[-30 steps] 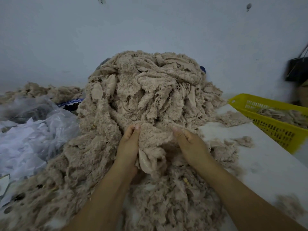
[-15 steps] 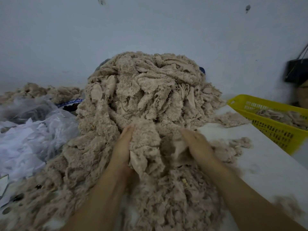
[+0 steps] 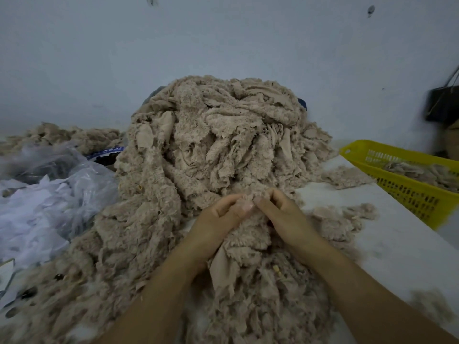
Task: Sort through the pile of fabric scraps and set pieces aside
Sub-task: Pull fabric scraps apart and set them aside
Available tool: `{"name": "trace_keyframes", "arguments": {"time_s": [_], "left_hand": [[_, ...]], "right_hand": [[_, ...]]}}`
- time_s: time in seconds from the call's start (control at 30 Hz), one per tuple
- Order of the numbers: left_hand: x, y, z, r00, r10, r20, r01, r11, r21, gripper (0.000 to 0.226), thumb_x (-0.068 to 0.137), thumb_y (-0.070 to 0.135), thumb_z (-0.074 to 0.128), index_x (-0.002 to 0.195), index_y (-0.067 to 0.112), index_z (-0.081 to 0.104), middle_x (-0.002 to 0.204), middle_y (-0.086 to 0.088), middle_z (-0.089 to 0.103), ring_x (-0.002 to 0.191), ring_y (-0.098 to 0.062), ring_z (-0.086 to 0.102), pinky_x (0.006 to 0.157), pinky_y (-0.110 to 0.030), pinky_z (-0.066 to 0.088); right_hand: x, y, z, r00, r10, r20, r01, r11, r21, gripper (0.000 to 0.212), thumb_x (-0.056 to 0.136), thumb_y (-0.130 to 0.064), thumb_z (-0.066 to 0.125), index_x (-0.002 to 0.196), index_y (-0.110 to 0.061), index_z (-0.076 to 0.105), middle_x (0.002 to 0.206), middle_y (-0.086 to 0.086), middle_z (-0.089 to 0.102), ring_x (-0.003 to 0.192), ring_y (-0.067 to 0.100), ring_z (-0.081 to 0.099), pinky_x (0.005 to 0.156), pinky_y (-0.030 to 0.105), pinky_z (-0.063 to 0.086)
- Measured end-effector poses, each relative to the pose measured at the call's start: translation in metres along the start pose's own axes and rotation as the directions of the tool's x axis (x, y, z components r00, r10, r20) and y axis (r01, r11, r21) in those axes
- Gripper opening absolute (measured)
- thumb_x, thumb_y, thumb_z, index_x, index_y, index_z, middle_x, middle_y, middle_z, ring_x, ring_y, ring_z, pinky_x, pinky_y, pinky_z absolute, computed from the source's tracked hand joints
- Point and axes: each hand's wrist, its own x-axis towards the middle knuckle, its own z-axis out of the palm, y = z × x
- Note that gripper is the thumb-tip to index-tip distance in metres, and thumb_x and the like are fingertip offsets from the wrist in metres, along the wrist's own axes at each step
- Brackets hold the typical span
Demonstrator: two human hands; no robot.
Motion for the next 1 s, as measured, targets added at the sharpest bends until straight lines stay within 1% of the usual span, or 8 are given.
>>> {"name": "trace_keyframes", "arguments": {"time_s": [0.17,0.37,0.5,0.6,0.7,0.77,0.87,1.0], "left_hand": [[0.002,-0.003,-0.004,1.000,0.000,-0.005,0.001,0.990,0.144,0.027,0.077,0.041,0.074,0.098,0.025,0.068,0.096,0.000,0.077,0.088,-0.019,0.074,0.072,-0.029,0.059],[0.006,-0.007,-0.014,0.997,0.032,-0.072,-0.003,0.928,0.372,0.035,0.095,0.030,0.065,0.066,0.025,0.047,0.063,0.006,0.048,0.058,-0.011,0.045,0.063,-0.031,0.037],[0.008,-0.001,-0.029,0.948,-0.027,-0.316,0.032,0.999,0.012,0.021,0.094,0.032,0.066,0.078,0.018,0.069,0.083,-0.006,0.074,0.070,-0.024,0.068,0.062,-0.031,0.055],[0.011,0.005,-0.033,0.922,-0.197,-0.333,0.048,0.913,-0.406,0.042,0.097,0.040,0.057,0.118,0.006,0.068,0.109,-0.019,0.074,0.090,-0.031,0.074,0.070,-0.040,0.062],[0.010,0.006,-0.034,0.901,-0.340,-0.268,0.109,0.778,-0.619,0.050,0.099,0.047,0.049,0.115,0.003,0.066,0.098,-0.019,0.076,0.080,-0.031,0.076,0.068,-0.045,0.057],[0.011,0.004,-0.036,0.899,-0.346,-0.269,0.093,0.750,-0.654,0.050,0.101,0.048,0.045,0.116,0.005,0.064,0.094,-0.019,0.076,0.076,-0.030,0.076,0.068,-0.044,0.054],[0.016,0.004,-0.030,0.872,-0.331,-0.360,0.053,0.796,-0.603,0.044,0.102,0.043,0.049,0.123,0.007,0.062,0.109,-0.020,0.073,0.090,-0.032,0.074,0.071,-0.043,0.058],[0.019,-0.005,-0.021,0.875,-0.267,-0.404,0.044,0.875,-0.482,0.037,0.100,0.038,0.055,0.122,0.009,0.064,0.109,-0.018,0.073,0.092,-0.031,0.074,0.079,-0.046,0.061]], "right_hand": [[0.002,0.003,-0.002,0.999,-0.022,-0.033,0.023,1.000,0.015,0.041,0.082,-0.063,0.057,0.086,-0.024,0.049,0.080,0.004,0.047,0.074,0.017,0.046,0.068,0.040,0.041],[0.008,0.006,-0.009,0.961,-0.051,-0.273,0.060,0.998,0.024,0.034,0.102,-0.043,0.045,0.070,-0.038,0.053,0.057,-0.018,0.054,0.050,-0.002,0.047,0.047,0.014,0.040],[0.012,0.004,-0.045,0.868,0.037,-0.495,0.067,0.979,0.192,0.032,0.105,-0.039,0.041,0.079,-0.023,0.049,0.062,-0.011,0.051,0.053,0.008,0.043,0.056,0.028,0.038],[0.007,0.006,-0.037,0.931,0.067,-0.358,-0.035,0.995,0.097,0.043,0.100,-0.046,0.047,0.061,-0.027,0.054,0.055,-0.008,0.053,0.051,0.012,0.047,0.052,0.026,0.041],[-0.005,0.002,-0.013,0.999,-0.013,-0.040,0.007,0.989,-0.146,0.068,0.084,-0.078,0.042,0.060,-0.020,0.065,0.065,-0.004,0.067,0.060,0.014,0.061,0.066,0.026,0.051],[-0.011,0.001,0.000,0.984,-0.141,0.109,0.166,0.948,-0.273,0.074,0.079,-0.088,0.034,0.069,-0.021,0.065,0.078,-0.008,0.064,0.071,0.006,0.061,0.071,0.022,0.050],[-0.014,-0.008,0.011,0.959,-0.237,0.154,0.280,0.866,-0.413,0.054,0.076,-0.089,0.034,0.089,-0.042,0.056,0.097,-0.023,0.051,0.087,-0.002,0.054,0.071,0.013,0.043],[-0.014,-0.006,0.022,0.939,-0.253,0.233,0.341,0.775,-0.533,0.043,0.079,-0.084,0.039,0.095,-0.045,0.047,0.094,-0.024,0.049,0.083,-0.006,0.051,0.063,0.014,0.038]]}}
